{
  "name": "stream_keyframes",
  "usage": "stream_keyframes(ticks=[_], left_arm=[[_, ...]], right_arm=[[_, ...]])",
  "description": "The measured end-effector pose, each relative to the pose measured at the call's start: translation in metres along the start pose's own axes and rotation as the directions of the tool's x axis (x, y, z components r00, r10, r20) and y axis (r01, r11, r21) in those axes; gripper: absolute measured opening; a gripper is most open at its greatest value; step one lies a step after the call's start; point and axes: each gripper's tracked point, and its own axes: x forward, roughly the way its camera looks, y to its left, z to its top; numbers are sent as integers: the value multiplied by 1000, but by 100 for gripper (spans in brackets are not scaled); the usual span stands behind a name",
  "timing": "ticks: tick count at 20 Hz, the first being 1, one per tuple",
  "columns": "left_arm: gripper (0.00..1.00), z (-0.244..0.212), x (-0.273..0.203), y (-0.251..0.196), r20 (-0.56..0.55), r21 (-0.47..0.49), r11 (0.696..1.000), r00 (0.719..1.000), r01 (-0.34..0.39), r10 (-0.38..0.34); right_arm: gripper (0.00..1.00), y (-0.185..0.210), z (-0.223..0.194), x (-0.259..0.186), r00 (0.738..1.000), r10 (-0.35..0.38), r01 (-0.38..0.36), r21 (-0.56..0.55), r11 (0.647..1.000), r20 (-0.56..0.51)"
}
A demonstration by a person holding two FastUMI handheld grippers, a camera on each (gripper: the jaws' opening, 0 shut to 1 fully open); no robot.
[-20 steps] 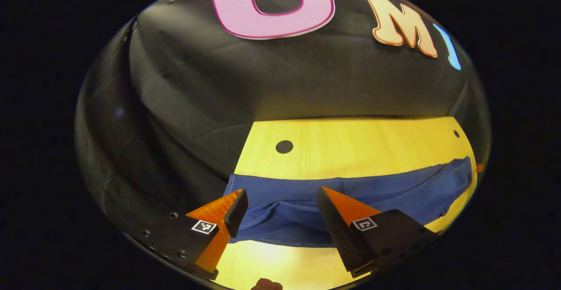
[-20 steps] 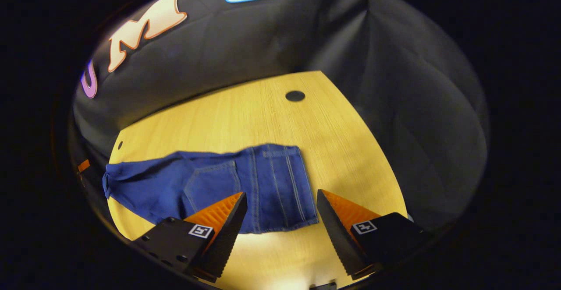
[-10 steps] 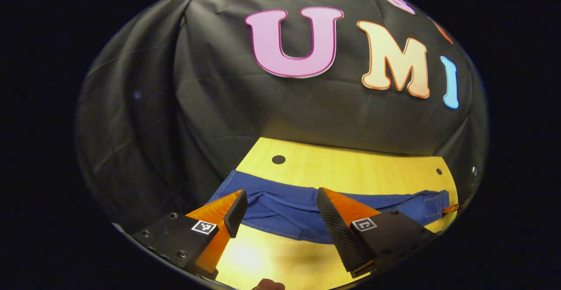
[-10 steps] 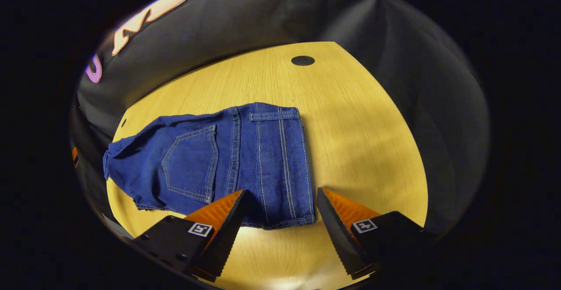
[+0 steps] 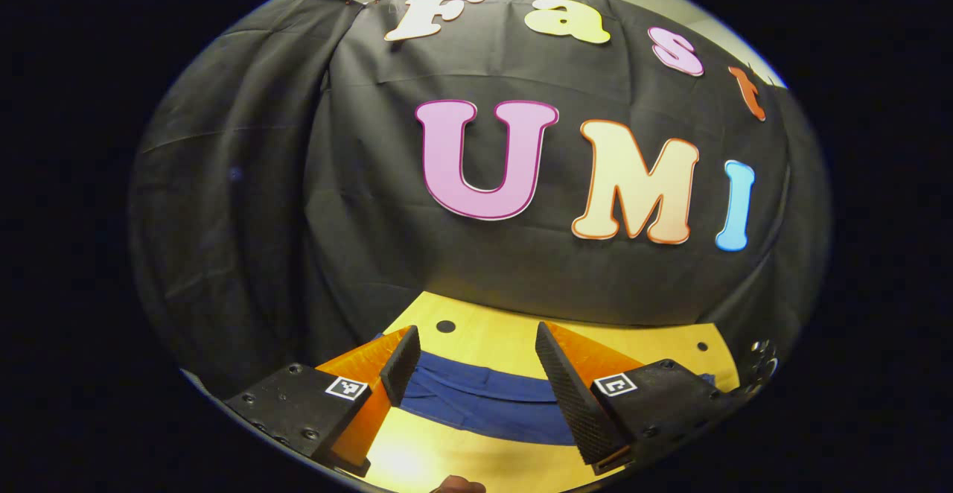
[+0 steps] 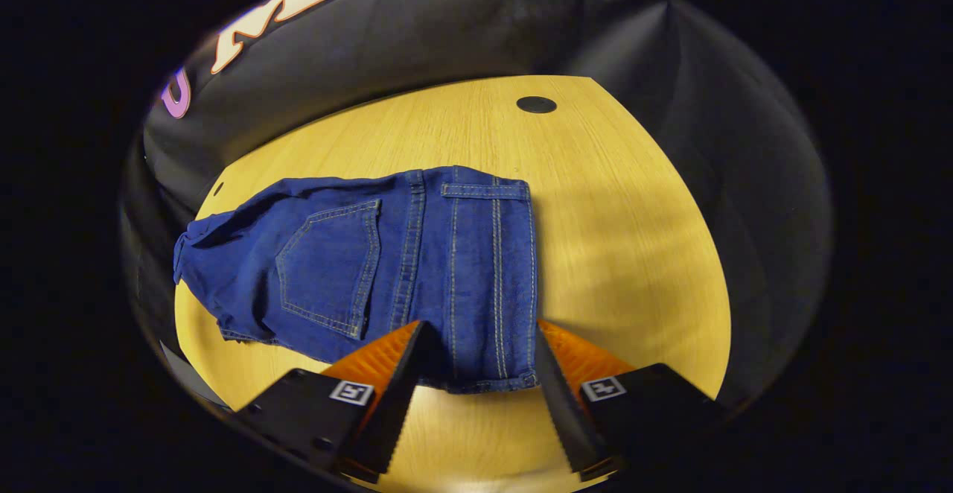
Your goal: Grasp the waist and the cuffs of the jeans and fold them to make the two legs overlap; first hold the waist and fold one-third of the jeans toward the cuffs, then hold the cuffs and fold the remaining one-third in the same direction to finish folding.
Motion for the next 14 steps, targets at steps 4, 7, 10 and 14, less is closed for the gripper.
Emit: stream_keyframes(ticks=[4,7,10,14], left_arm=[[93,1,-3,-2,-4,14,999,999,-37,37],[93,-10,-7,-2,-19,-8,999,999,-49,49],[93,-27,-9,1,-42,-20,998,997,-58,58],[93,-50,-4,4,-78,7,998,995,-56,56]], right_arm=[[58,3,-4,0,1000,17,-17,57,998,3],[45,4,-2,0,1000,13,-12,94,995,-7],[33,3,-1,-4,1000,0,-1,72,997,18],[15,3,6,-9,992,-87,85,18,996,95]])
